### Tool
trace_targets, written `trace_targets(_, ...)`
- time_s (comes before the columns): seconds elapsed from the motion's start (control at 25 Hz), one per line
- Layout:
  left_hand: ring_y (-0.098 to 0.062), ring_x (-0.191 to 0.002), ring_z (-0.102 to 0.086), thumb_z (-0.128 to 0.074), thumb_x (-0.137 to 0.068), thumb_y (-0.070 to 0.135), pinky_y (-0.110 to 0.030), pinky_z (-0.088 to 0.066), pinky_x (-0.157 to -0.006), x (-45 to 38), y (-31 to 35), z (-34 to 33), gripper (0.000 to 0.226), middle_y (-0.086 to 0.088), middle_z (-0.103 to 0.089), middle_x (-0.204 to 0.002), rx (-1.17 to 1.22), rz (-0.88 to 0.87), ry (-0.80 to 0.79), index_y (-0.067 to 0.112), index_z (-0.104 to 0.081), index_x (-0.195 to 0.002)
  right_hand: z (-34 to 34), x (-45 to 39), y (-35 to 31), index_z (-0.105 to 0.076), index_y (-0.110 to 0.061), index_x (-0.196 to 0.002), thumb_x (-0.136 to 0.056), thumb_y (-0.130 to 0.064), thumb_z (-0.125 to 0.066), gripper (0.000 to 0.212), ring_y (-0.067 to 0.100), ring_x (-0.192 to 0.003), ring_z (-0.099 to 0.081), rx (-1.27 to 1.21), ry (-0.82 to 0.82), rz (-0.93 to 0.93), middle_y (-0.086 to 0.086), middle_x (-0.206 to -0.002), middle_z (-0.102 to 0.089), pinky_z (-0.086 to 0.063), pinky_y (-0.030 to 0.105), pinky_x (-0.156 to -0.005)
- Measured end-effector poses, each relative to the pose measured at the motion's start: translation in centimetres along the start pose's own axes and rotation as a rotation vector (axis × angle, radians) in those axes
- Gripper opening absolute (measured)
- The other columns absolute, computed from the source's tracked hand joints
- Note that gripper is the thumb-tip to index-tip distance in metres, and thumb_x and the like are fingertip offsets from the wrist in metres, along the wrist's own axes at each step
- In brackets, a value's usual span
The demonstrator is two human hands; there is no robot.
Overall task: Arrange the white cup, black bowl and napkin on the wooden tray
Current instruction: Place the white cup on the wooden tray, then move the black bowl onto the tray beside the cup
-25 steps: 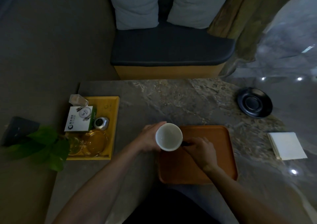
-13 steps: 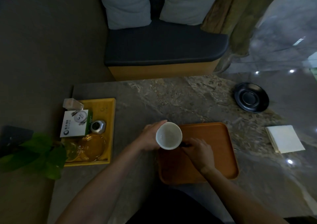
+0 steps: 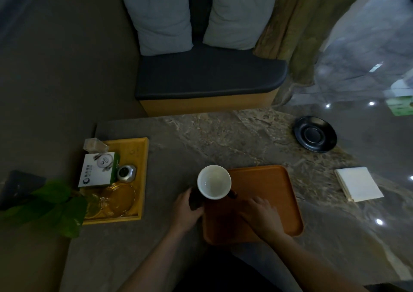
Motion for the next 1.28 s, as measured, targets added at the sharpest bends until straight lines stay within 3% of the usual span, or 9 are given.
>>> trace_targets(0.16,-0.024,-0.127,-0.047,-0.065,-0.088,0.041,-0.041,-0.044,-0.102,3.0,-0.9,-1.2,0.064,-0.007,-0.04,-0.145,-0.19,-0.005,0.011,0.021,-0.041,-0.143,0.7,1.3,0.9,-0.05,-0.035,-0.128,-0.092,-0.058,-0.045,0.043,0.021,-0.125,-0.044,0.191,-0.042,0.101,-0.005,-0.135,-0.05,-0.039,0.041,-0.096)
trace_targets(0.32,-0.018,-0.119,-0.052,-0.064,-0.088,0.042,-0.029,-0.044,-0.093,6.0,1.0,-3.7,0.055,-0.004,-0.045,-0.138,-0.306,-0.087,-0.064,0.023,-0.048,-0.137,3.2,3.7,3.6,-0.056,-0.031,-0.122,-0.093,-0.054,-0.044,0.038,0.026,-0.122,-0.046,0.248,-0.05,0.134,-0.002,-0.131,-0.054,-0.038,0.044,-0.095)
trace_targets(0.6,-0.022,-0.133,-0.043,-0.063,-0.087,0.049,-0.032,-0.035,-0.108,8.7,7.4,-12.3,0.06,-0.007,-0.044,-0.148,-0.725,-0.166,-0.402,0.022,-0.047,-0.139,8.6,9.5,14.2,-0.058,-0.032,-0.121,-0.093,-0.052,-0.046,0.037,0.025,-0.124,-0.05,0.145,-0.053,0.069,0.001,-0.134,-0.057,-0.041,0.046,-0.1)
trace_targets(0.76,-0.023,-0.137,-0.039,-0.063,-0.088,0.048,-0.037,-0.035,-0.111,9.5,11.8,-17.1,0.061,-0.003,-0.038,-0.153,-0.76,-0.173,-0.431,0.025,-0.043,-0.141,10.5,13.3,22.8,-0.061,-0.027,-0.119,-0.093,-0.048,-0.049,0.036,0.021,-0.114,-0.058,0.116,-0.086,-0.018,0.003,-0.127,-0.062,-0.049,0.037,-0.094)
trace_targets(0.92,-0.017,-0.129,-0.047,-0.062,-0.087,0.05,-0.03,-0.039,-0.103,10.7,16.2,-21.3,0.053,0.001,-0.048,-0.145,-0.758,-0.266,-0.447,0.032,-0.049,-0.136,12.2,16.4,30.0,-0.059,-0.028,-0.125,-0.093,-0.043,-0.051,0.036,0.024,-0.112,-0.06,0.128,-0.099,-0.122,0.005,-0.126,-0.063,-0.05,0.038,-0.093)
trace_targets(1.28,-0.016,-0.122,-0.053,-0.064,-0.089,0.041,-0.024,-0.038,-0.097,9.4,22.9,-25.2,0.045,0.004,-0.058,-0.135,-0.836,-0.286,-0.483,0.026,-0.056,-0.13,15.8,17.2,37.0,-0.06,-0.035,-0.123,-0.09,-0.045,-0.054,0.035,0.024,-0.112,-0.061,0.074,-0.049,-0.197,0.003,-0.125,-0.065,-0.051,0.035,-0.088)
Point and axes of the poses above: each hand's wrist, its own x-axis away from the middle knuckle, its own z-axis out of the back of the hand, y = z × x, the point moved 10 cm from there along -x, towards the middle knuckle
